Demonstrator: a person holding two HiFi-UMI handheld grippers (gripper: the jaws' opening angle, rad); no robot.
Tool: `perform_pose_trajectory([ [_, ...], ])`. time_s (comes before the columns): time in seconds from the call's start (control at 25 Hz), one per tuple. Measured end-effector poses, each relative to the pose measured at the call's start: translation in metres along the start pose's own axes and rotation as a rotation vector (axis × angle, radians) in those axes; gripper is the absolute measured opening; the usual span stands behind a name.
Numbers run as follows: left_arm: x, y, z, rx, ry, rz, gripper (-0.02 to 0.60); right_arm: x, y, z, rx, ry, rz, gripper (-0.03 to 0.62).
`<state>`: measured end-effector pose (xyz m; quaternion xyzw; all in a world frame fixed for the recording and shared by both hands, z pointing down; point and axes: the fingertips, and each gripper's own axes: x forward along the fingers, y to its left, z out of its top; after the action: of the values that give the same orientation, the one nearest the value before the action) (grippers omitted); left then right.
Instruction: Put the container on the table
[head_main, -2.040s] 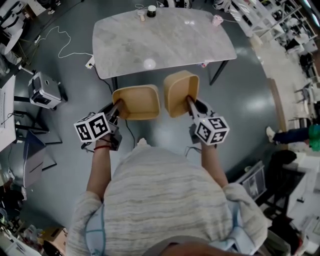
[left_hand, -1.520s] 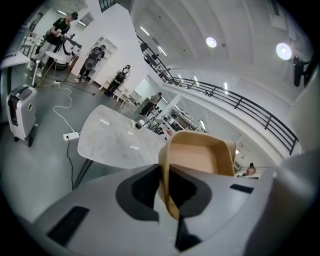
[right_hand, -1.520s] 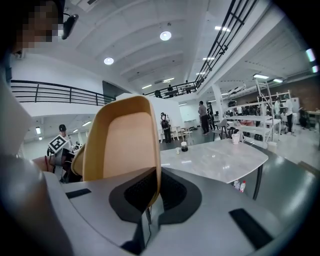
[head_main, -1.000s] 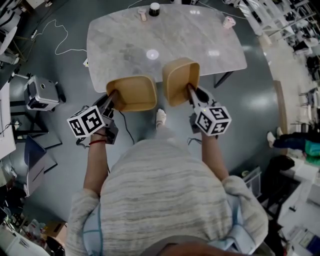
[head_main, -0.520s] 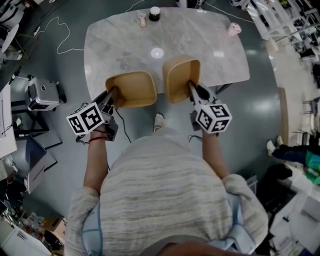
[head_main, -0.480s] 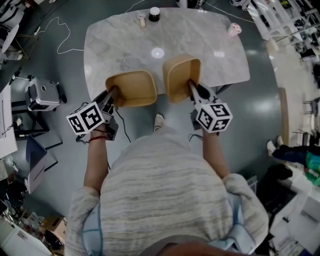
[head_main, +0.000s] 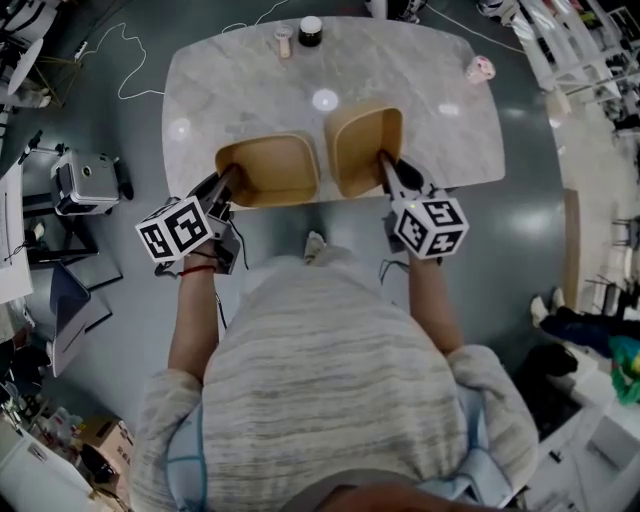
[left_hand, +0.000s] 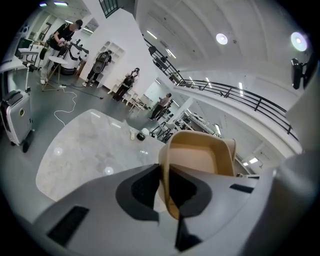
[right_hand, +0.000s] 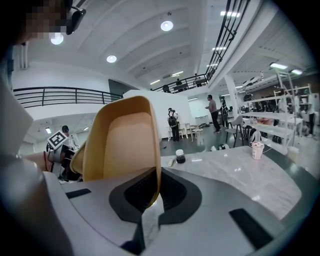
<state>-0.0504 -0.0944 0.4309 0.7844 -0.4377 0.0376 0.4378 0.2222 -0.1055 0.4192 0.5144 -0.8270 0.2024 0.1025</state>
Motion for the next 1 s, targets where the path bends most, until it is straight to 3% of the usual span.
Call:
perform_pose_trajectory([
  [1.0, 0.039, 0.037, 0.042, 0.009, 0.025, 0.004, 0.031, 0.051, -0.006, -0.009, 0.022, 0.071, -0.054, 0.006],
])
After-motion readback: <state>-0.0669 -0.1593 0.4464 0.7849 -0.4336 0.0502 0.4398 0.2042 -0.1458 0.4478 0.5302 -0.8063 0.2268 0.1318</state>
